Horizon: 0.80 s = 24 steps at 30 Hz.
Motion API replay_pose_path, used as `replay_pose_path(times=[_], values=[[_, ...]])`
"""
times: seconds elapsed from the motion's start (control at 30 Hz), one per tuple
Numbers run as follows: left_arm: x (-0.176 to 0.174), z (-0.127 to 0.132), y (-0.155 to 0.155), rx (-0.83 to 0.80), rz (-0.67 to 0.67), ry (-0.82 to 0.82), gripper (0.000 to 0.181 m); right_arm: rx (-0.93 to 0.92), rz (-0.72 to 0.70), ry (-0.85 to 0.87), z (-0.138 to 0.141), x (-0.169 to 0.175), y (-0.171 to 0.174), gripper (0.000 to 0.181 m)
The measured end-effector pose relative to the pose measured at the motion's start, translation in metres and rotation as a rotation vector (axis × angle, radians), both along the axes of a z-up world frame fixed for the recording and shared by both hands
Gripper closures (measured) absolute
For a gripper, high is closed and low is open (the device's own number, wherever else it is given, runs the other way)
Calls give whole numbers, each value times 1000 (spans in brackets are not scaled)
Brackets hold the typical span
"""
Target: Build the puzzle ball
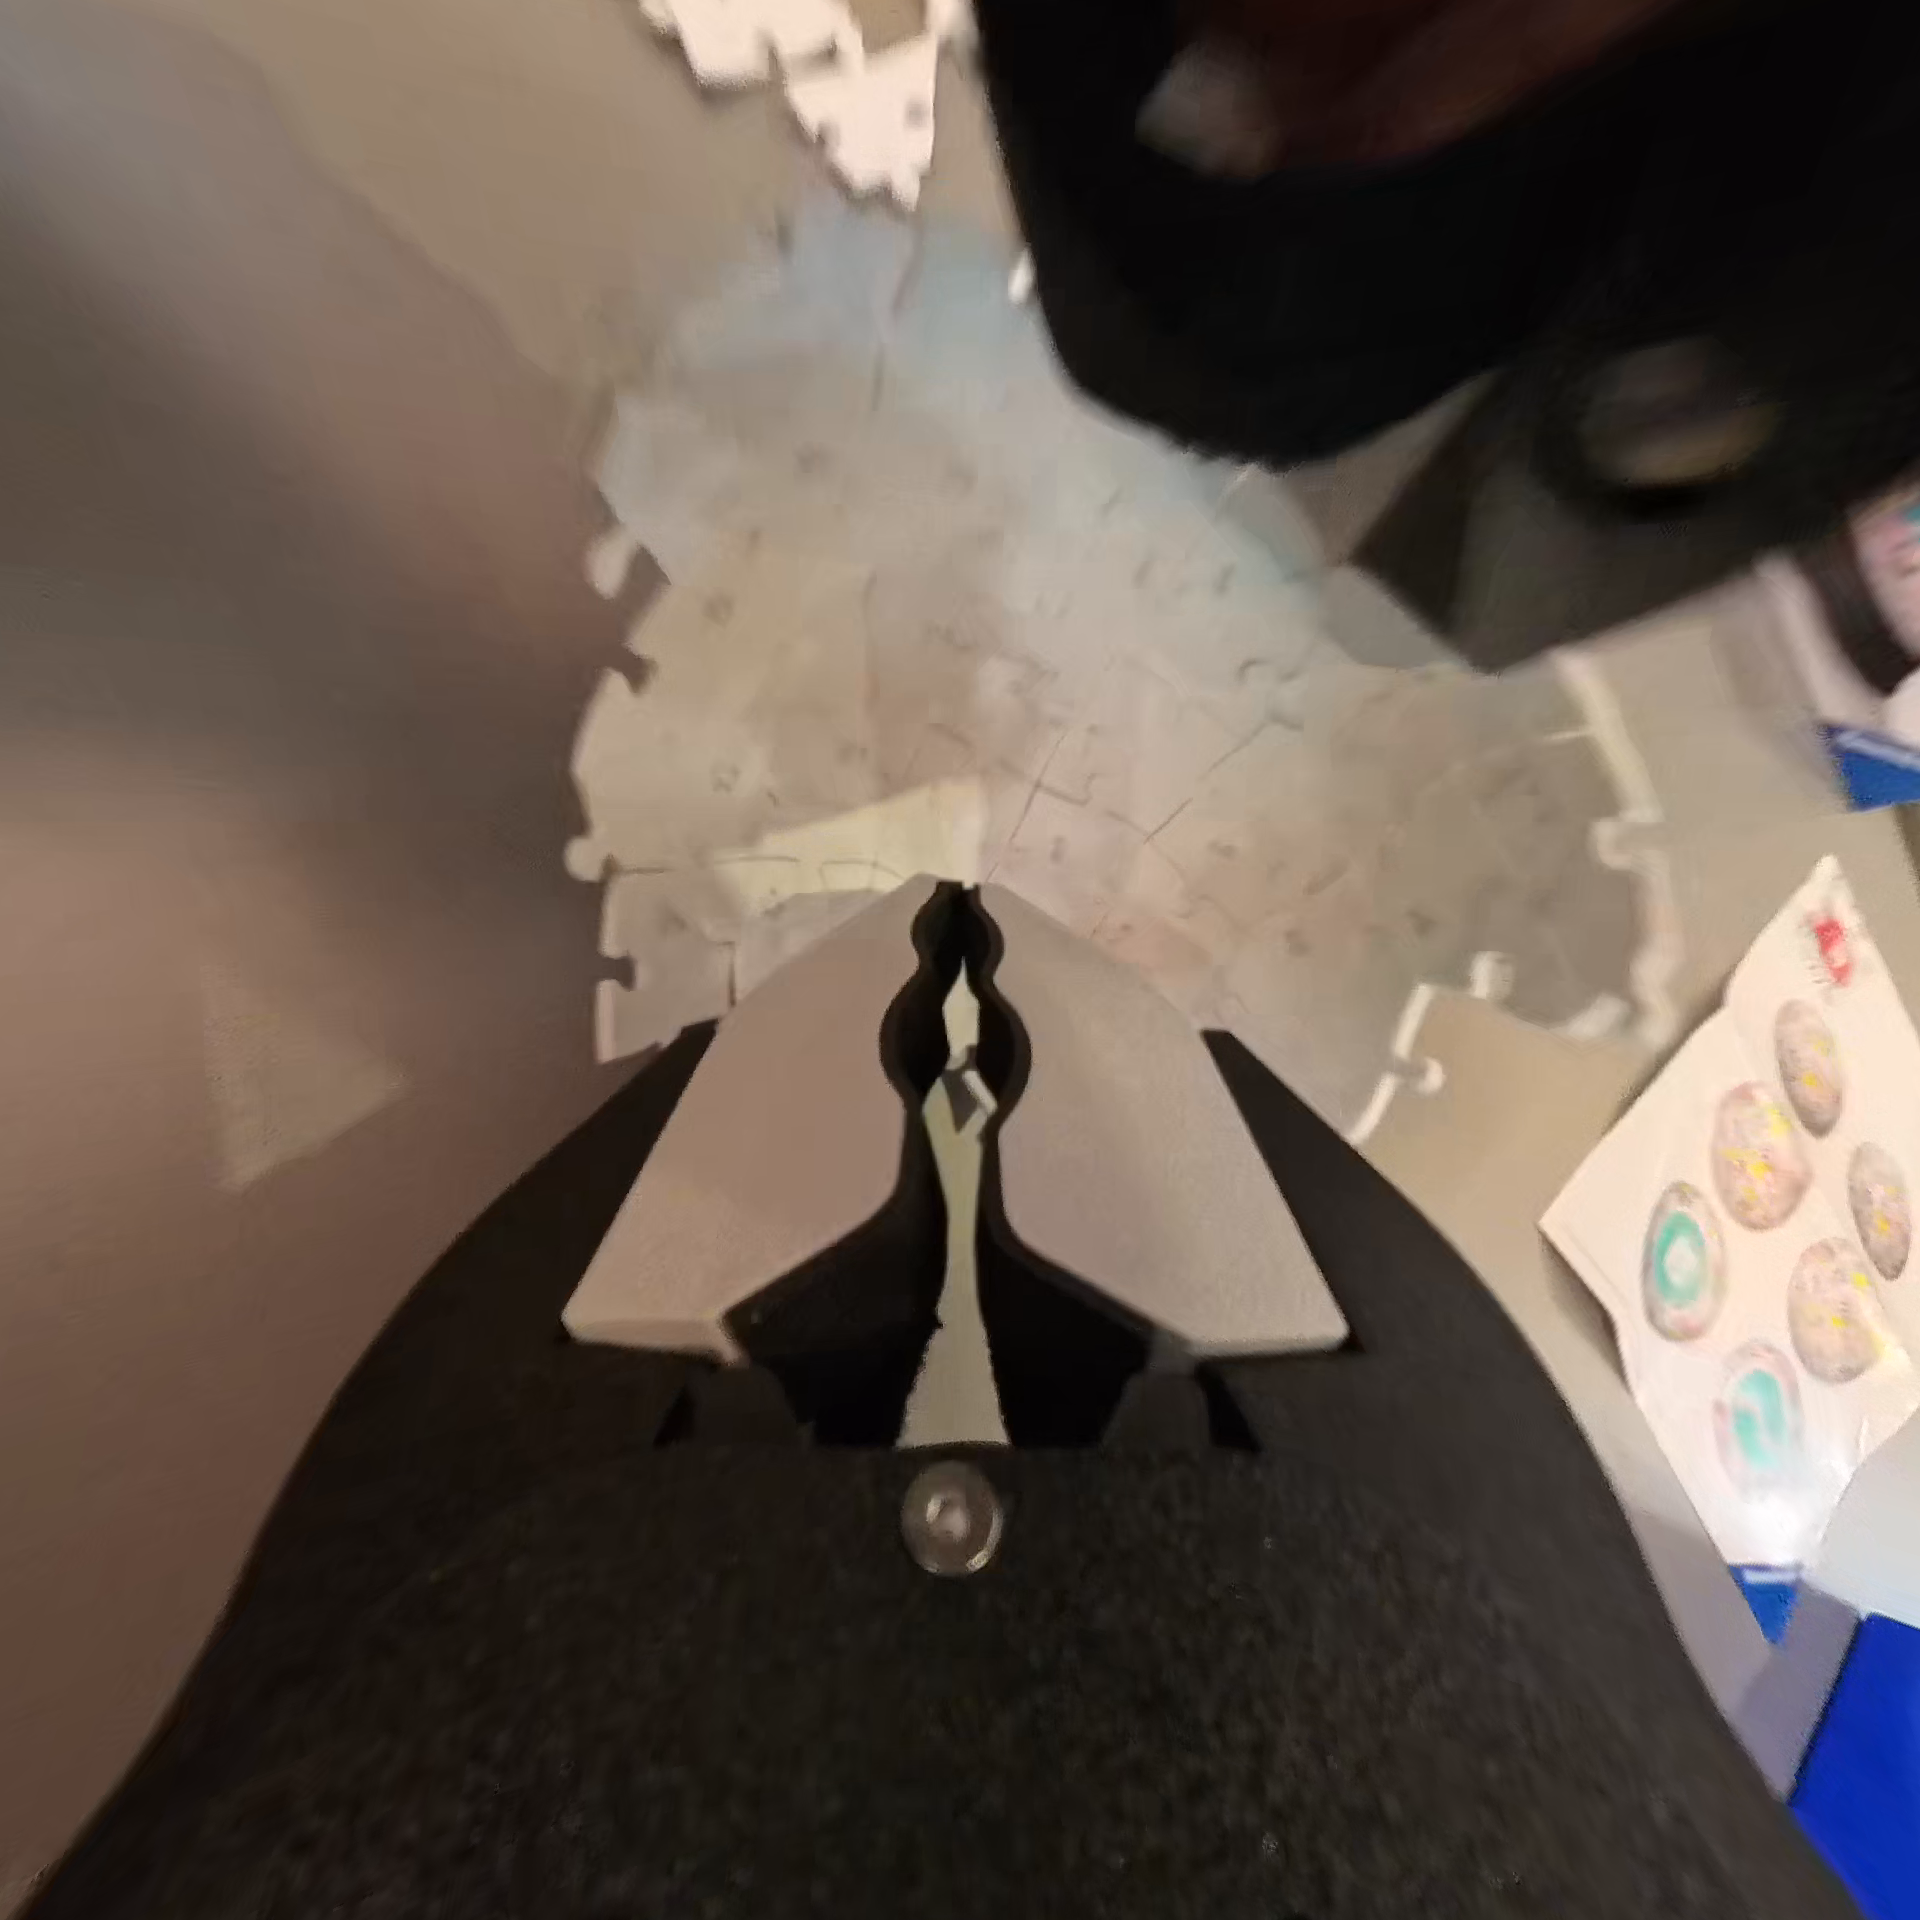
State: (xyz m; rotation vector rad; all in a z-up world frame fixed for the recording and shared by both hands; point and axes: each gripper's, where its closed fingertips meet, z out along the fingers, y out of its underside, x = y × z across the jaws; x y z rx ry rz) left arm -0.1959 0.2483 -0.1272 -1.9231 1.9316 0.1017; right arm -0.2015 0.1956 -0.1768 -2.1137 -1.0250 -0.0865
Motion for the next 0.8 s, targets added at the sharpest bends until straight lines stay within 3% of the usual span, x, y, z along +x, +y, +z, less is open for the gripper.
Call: replay_pose_path(times=[0.13,0.37,0.57,0.8], values=[[-3,-1,1,-18,20,-34,179,44,-19,131,30,11,-13,181],[-11,2,3,-94,105,-153,179,35,-122,275,33,50,-25,181],[-29,-5,9,-307,362,-420,179,50,-206,407,38,83,-31,181],[-38,-35,0,-586,659,-696,179,-18,-157,538,33,80,-40,181]])
